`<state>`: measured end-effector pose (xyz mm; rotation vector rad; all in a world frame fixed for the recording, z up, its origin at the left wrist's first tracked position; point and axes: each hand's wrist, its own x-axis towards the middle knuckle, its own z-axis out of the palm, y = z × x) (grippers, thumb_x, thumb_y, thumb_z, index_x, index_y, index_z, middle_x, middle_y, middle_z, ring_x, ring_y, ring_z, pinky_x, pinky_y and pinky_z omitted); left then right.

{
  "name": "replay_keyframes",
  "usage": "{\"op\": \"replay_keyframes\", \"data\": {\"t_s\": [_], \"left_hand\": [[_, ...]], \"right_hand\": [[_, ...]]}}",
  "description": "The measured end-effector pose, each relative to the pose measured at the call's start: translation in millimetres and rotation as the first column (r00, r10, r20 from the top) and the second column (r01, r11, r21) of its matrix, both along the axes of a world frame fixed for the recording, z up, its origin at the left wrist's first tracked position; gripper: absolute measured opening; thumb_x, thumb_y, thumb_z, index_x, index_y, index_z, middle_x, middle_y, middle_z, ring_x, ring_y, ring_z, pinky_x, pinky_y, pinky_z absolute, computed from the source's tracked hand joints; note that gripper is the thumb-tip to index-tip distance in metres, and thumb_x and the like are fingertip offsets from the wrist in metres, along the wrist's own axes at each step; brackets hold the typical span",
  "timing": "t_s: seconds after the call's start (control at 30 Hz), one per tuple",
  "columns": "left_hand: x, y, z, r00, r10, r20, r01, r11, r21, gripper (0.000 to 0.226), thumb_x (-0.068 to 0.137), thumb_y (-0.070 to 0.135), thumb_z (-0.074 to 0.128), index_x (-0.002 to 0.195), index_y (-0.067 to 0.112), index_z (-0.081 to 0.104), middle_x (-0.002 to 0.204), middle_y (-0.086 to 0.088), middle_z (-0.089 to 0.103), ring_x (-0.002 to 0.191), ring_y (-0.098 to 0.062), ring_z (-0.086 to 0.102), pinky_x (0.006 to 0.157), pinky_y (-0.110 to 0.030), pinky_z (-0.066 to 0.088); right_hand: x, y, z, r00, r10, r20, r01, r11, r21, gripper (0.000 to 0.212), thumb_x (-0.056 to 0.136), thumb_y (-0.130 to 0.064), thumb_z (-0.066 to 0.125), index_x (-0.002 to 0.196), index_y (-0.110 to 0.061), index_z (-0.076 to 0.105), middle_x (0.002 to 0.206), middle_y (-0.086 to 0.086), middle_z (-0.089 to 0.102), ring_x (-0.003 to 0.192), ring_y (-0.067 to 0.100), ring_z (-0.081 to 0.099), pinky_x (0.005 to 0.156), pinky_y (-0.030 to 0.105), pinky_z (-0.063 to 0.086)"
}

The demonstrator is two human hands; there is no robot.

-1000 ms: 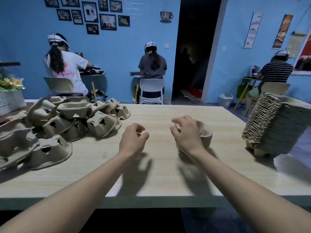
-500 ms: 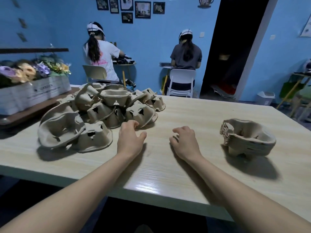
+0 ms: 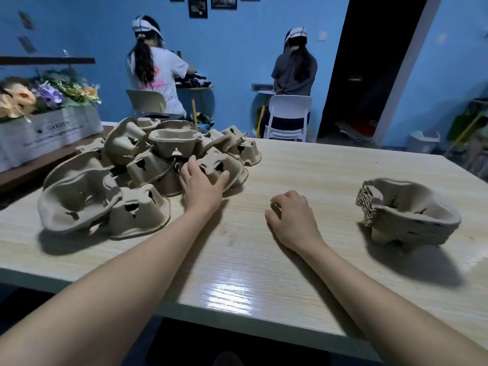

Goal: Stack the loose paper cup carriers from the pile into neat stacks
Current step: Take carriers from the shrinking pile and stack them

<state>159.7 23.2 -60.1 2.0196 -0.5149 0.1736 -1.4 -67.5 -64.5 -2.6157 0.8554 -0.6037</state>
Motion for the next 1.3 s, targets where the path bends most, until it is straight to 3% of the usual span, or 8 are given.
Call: {"op": "replay_keyframes", "data": {"t_s": [0.13, 0.27, 0.43, 0.7, 0.83, 1.0, 1.13, 1.3], "left_hand": [[9.7, -1.0, 7.1, 0.999, 0.01, -0.053, -0.011, 0.999, -0.032, 0.076, 0.081, 0.039, 0.067, 0.141, 0.009, 0.03, 0.144, -0.011, 0.03, 0.133, -0.028, 0.031, 0.108, -0.034, 0.027], [4.7, 5.6, 13.8, 0.998, -0.04, -0.04, 0.038, 0.998, -0.049, 0.062, 0.078, 0.034, 0.073, 0.128, 0.008, 0.045, 0.129, -0.01, 0.04, 0.113, -0.021, 0.046, 0.092, -0.023, 0.033], [-13.5, 16.9, 17.0, 0.991, -0.132, -0.009, 0.131, 0.99, -0.053, 0.055, 0.076, 0.031, 0.075, 0.12, 0.01, 0.051, 0.118, -0.004, 0.044, 0.095, -0.01, 0.043, 0.083, -0.018, 0.033], [-30.3, 37.3, 22.8, 0.979, -0.201, -0.022, 0.197, 0.973, -0.122, 0.049, 0.072, 0.031, 0.078, 0.11, 0.01, 0.056, 0.114, -0.007, 0.052, 0.096, -0.018, 0.054, 0.083, -0.026, 0.043], [-34.3, 42.9, 25.2, 0.974, -0.222, -0.052, 0.215, 0.97, -0.109, 0.047, 0.069, 0.035, 0.079, 0.105, 0.013, 0.057, 0.111, -0.009, 0.057, 0.093, -0.019, 0.056, 0.082, -0.028, 0.044], [-44.9, 42.8, 37.3, 0.949, -0.292, -0.115, 0.281, 0.954, -0.104, 0.068, 0.054, 0.052, 0.076, 0.106, 0.014, 0.059, 0.107, -0.01, 0.061, 0.084, -0.016, 0.055, 0.074, -0.026, 0.044], [-58.9, 37.3, 49.9, 0.92, -0.368, -0.134, 0.355, 0.928, -0.115, 0.044, 0.069, 0.03, 0.081, 0.102, 0.011, 0.06, 0.096, -0.006, 0.064, 0.079, -0.014, 0.056, 0.066, -0.024, 0.045], [-71.9, 30.1, 63.6, 0.878, -0.446, -0.176, 0.424, 0.894, -0.147, 0.035, 0.073, 0.034, 0.077, 0.095, 0.011, 0.064, 0.09, -0.004, 0.067, 0.075, -0.013, 0.057, 0.063, -0.025, 0.044]], "right_hand": [[-0.1, -1.3, -1.4, 1.0, 0.013, 0.018, -0.014, 1.0, 0.028, 0.031, 0.092, -0.027, 0.047, 0.116, -0.011, 0.058, 0.119, 0.007, 0.051, 0.113, 0.024, 0.041, 0.096, 0.036, 0.038], [0.3, -2.5, -2.0, 0.999, 0.017, 0.027, -0.018, 0.999, 0.035, 0.03, 0.092, -0.027, 0.048, 0.115, -0.01, 0.058, 0.118, 0.007, 0.051, 0.112, 0.024, 0.041, 0.095, 0.036, 0.039], [0.0, -2.7, -2.2, 0.999, 0.016, 0.038, -0.018, 0.999, 0.051, 0.029, 0.091, -0.027, 0.049, 0.114, -0.01, 0.058, 0.116, 0.008, 0.051, 0.11, 0.024, 0.042, 0.094, 0.036, 0.04], [-0.4, -3.5, -3.0, 0.996, -0.002, 0.091, -0.009, 0.994, 0.113, 0.032, 0.091, -0.026, 0.054, 0.118, -0.008, 0.058, 0.119, 0.009, 0.053, 0.115, 0.025, 0.044, 0.093, 0.034, 0.038], [-6.3, -1.3, 2.2, 0.961, -0.024, 0.275, -0.03, 0.982, 0.189, 0.033, 0.088, -0.019, 0.062, 0.117, -0.005, 0.058, 0.118, 0.011, 0.053, 0.113, 0.026, 0.049, 0.095, 0.034, 0.043], [-19.5, 8.3, 27.7, 0.891, 0.087, 0.446, -0.102, 0.995, 0.009, 0.031, 0.079, -0.005, 0.069, 0.106, -0.004, 0.054, 0.103, 0.003, 0.049, 0.096, 0.019, 0.048, 0.083, 0.023, 0.037], [-28.9, 11.9, 43.7, 0.906, 0.188, 0.379, -0.112, 0.97, -0.216, 0.029, 0.072, 0.006, 0.063, 0.098, -0.006, 0.056, 0.102, 0.008, 0.051, 0.095, 0.025, 0.048, 0.082, 0.031, 0.038], [-48.8, 7.6, 61.2, 0.917, 0.239, 0.319, -0.089, 0.904, -0.419, 0.02, 0.07, 0.005, 0.064, 0.08, -0.008, 0.054, 0.086, 0.01, 0.056, 0.075, 0.032, 0.053, 0.063, 0.038, 0.044]]}}
